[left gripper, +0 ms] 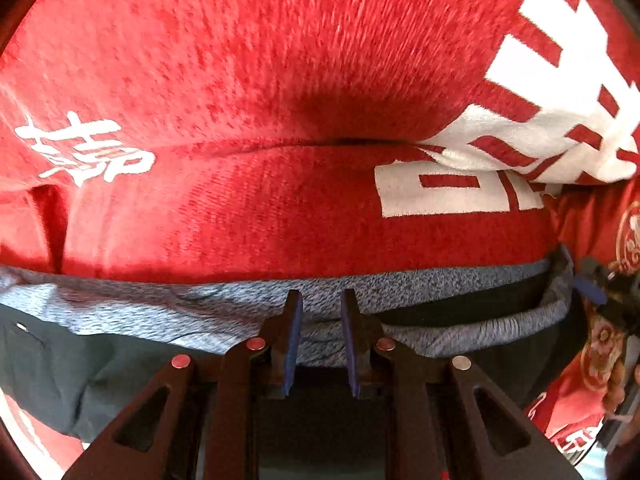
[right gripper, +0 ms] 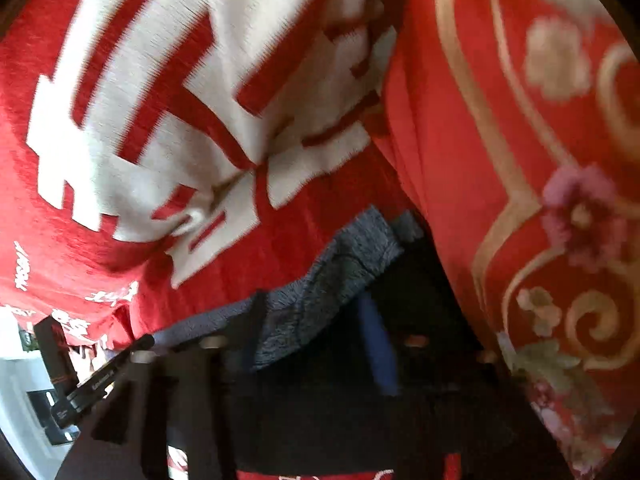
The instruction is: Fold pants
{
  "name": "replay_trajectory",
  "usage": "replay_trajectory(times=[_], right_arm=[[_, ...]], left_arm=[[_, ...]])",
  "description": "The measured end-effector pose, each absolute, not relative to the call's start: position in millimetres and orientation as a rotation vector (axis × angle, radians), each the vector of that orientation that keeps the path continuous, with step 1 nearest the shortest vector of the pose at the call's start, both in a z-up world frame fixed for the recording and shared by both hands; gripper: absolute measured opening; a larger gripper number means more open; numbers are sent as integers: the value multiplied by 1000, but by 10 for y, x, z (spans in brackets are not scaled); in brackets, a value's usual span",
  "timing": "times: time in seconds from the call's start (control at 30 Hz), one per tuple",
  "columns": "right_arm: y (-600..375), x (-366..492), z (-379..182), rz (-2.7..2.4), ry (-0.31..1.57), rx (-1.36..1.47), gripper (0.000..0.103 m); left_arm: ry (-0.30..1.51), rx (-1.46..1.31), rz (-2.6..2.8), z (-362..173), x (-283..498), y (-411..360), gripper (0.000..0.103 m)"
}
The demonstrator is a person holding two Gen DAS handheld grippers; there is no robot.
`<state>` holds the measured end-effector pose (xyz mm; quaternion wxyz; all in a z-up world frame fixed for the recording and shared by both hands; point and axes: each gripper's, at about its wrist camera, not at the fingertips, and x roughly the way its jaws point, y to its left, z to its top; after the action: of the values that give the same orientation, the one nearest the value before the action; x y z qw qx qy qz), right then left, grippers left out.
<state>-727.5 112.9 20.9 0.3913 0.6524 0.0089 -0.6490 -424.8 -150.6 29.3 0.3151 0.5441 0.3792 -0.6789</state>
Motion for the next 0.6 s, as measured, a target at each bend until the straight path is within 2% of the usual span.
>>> replay_trajectory(times=[0.1, 0.17, 0.2, 0.47, 0.6], right_arm=[[1188, -7219, 437, -1669, 35, 1576, 70], [1222, -7169, 553, -1666, 47, 1537, 70], [1256, -7122, 605, -1659, 44, 1522, 70], [1455, -6622, 553, -1562, 19, 1555, 70], [1281, -6368, 581, -1488, 109, 1496, 70]], left_arm=[[970, 1431, -1799, 419, -4141, -1449, 24], [955, 1413, -1803, 495, -4032, -1394, 58], [940, 1388, -1809, 532, -3986, -1359, 81], [904, 1441, -1739, 483, -3631, -1090, 84], [916, 1401, -1695, 569, -3170, -1219, 84]])
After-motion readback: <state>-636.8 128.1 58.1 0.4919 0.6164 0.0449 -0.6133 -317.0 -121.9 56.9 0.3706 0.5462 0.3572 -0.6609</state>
